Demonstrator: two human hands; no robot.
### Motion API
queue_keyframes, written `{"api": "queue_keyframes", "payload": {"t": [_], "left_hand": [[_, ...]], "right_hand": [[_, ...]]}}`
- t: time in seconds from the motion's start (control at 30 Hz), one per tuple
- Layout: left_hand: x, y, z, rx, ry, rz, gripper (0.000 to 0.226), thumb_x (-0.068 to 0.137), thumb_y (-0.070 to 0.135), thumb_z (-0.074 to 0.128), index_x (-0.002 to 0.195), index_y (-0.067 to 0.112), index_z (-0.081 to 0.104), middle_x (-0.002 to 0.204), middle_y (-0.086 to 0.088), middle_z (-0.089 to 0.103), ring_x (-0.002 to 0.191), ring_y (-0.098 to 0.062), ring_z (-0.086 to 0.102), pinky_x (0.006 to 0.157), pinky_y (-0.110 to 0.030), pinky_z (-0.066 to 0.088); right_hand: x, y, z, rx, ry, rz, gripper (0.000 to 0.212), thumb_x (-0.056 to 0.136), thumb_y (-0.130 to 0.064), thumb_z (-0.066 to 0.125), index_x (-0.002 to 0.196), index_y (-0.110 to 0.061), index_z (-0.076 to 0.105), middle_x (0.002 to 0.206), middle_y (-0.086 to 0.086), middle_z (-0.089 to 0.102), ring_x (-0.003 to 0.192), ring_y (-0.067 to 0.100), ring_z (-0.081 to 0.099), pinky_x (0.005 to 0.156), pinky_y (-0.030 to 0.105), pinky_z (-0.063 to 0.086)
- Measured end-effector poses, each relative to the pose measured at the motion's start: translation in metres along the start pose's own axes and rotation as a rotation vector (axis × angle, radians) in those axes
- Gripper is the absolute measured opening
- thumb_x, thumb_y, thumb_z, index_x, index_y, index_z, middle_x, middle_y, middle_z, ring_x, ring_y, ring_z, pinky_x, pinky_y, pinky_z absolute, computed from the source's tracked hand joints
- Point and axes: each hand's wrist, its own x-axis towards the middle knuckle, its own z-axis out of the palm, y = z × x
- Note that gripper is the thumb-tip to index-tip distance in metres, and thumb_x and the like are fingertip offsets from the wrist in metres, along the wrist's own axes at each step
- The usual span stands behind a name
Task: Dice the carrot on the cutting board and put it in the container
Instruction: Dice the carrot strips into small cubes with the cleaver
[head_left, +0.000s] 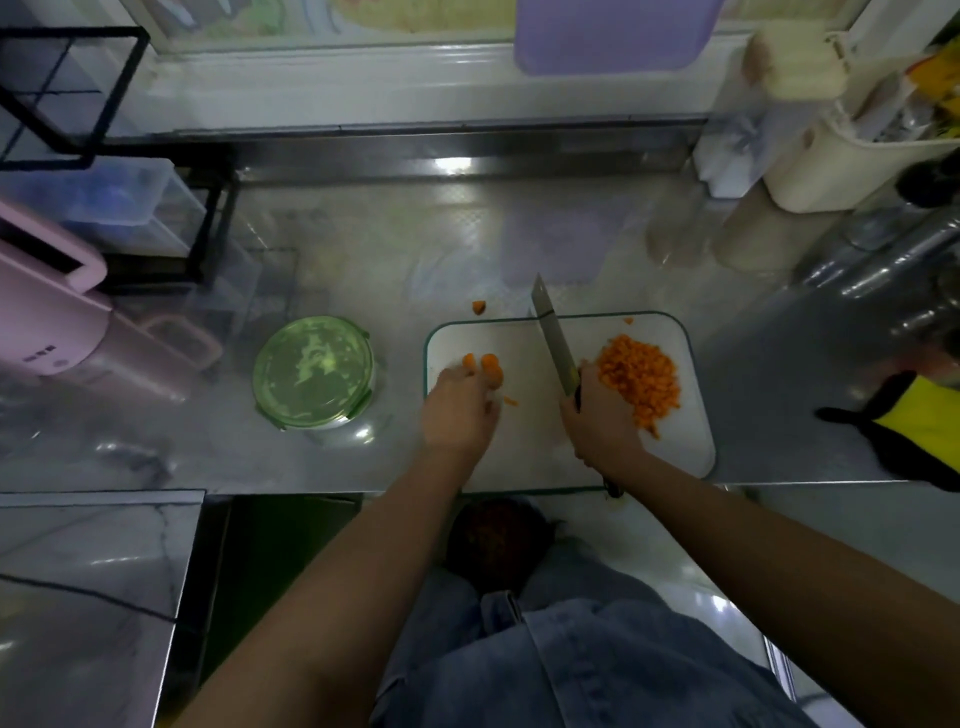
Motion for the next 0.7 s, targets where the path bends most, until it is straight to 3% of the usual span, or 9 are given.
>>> {"api": "queue_keyframes", "payload": {"t": [0.07,0.2,0.33,0.43,0.57,0.7], "left_hand": [[0.006,0.005,0.003,0.056,-0.03,0.081,0.031,0.092,0.02,0.055,0.123,0.015,0.058,0.12,-0.01,0.057,0.118,-0.027,0.05,0.084,-0.038,0.048],[0.017,0.008,0.011,0.121,0.009,0.09,0.014,0.091,0.02,0.055,0.102,0.01,0.054,0.099,-0.009,0.059,0.093,-0.027,0.058,0.06,-0.035,0.041],[0.024,0.008,0.015,0.098,0.013,0.071,0.011,0.091,0.023,0.057,0.089,0.012,0.059,0.09,-0.007,0.06,0.087,-0.025,0.059,0.062,-0.037,0.048],[0.026,0.016,0.017,0.088,0.008,0.059,0.018,0.093,0.026,0.055,0.086,0.012,0.064,0.093,-0.007,0.057,0.083,-0.024,0.058,0.06,-0.036,0.049],[0.024,0.031,0.025,0.019,0.032,0.042,0.019,0.093,0.027,0.054,0.091,0.014,0.067,0.094,-0.007,0.061,0.084,-0.025,0.06,0.059,-0.032,0.039],[0.023,0.036,0.027,-0.003,0.055,0.047,0.016,0.092,0.023,0.052,0.091,0.012,0.064,0.095,-0.008,0.061,0.088,-0.026,0.058,0.062,-0.032,0.036]], "right_hand": [[0.003,0.0,0.0,-0.038,0.016,0.003,0.018,0.096,-0.017,0.047,0.109,-0.005,0.043,0.072,0.005,0.048,0.061,0.03,0.056,0.055,0.048,0.052],[0.004,0.004,0.002,-0.052,0.015,-0.006,0.024,0.096,-0.016,0.047,0.116,-0.002,0.044,0.071,0.005,0.045,0.061,0.032,0.055,0.056,0.052,0.052],[0.004,0.007,-0.001,-0.037,-0.008,-0.01,0.031,0.097,-0.015,0.044,0.125,-0.002,0.04,0.067,0.004,0.046,0.059,0.031,0.056,0.055,0.053,0.052],[0.0,0.01,-0.008,0.009,-0.002,0.013,0.047,0.096,-0.015,0.045,0.141,-0.008,0.033,0.071,0.013,0.059,0.062,0.031,0.06,0.057,0.05,0.052],[-0.012,0.014,-0.012,-0.091,0.042,-0.077,0.03,0.093,-0.016,0.05,0.12,-0.003,0.049,0.072,0.012,0.061,0.063,0.028,0.059,0.056,0.038,0.044],[-0.013,0.011,-0.009,-0.17,-0.008,-0.127,0.015,0.091,-0.019,0.05,0.1,-0.007,0.048,0.071,0.01,0.058,0.063,0.029,0.058,0.056,0.039,0.043]]}}
